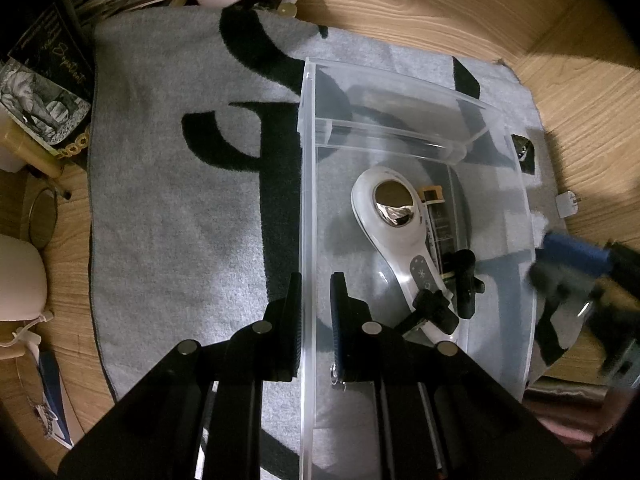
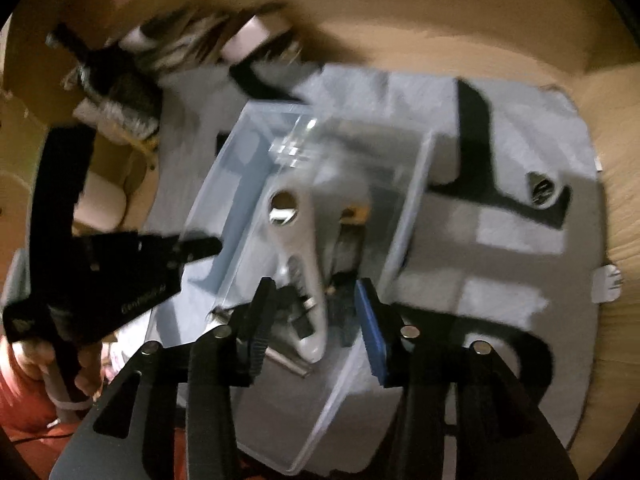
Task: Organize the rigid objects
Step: 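Lower the grey cylinder into the clear box and open the right gripper, then grasp the dark round item on the towel with the right gripper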
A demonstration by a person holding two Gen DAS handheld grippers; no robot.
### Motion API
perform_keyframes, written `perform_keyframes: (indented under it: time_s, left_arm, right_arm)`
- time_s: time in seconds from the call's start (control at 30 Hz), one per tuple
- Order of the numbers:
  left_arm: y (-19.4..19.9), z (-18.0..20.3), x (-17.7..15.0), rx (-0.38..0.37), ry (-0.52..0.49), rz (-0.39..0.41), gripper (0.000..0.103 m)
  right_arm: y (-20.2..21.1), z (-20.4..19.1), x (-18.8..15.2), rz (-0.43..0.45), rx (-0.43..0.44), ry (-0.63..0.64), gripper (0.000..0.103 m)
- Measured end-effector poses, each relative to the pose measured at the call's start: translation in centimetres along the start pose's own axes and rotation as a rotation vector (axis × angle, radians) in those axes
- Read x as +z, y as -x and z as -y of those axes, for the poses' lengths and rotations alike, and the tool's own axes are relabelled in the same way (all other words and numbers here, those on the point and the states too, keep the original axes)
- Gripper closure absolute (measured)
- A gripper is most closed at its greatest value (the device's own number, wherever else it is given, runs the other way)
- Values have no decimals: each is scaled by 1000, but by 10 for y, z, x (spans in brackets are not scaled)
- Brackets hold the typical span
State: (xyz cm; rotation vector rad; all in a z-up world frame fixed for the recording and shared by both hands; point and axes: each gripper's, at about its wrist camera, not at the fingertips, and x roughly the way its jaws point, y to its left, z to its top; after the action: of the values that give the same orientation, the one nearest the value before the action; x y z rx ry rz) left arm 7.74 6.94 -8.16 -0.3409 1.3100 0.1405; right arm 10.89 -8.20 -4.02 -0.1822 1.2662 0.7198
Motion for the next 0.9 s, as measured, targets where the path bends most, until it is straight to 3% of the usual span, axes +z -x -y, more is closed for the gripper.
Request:
perform_keyframes:
  time_s: [0.37,0.6,0.9]
  left_arm:
    - [-2,2,2,15,8,-11,93]
    - [-4,0,4,14,38,-19,93]
    - [-4,-6,5,-2,89,-42,93]
  right_arm:
    - [36,82,22,145,-128,-167,60]
    - [27,131,37,149,-192,-215,60]
    - [-14,167,53,90,-202,-211,60]
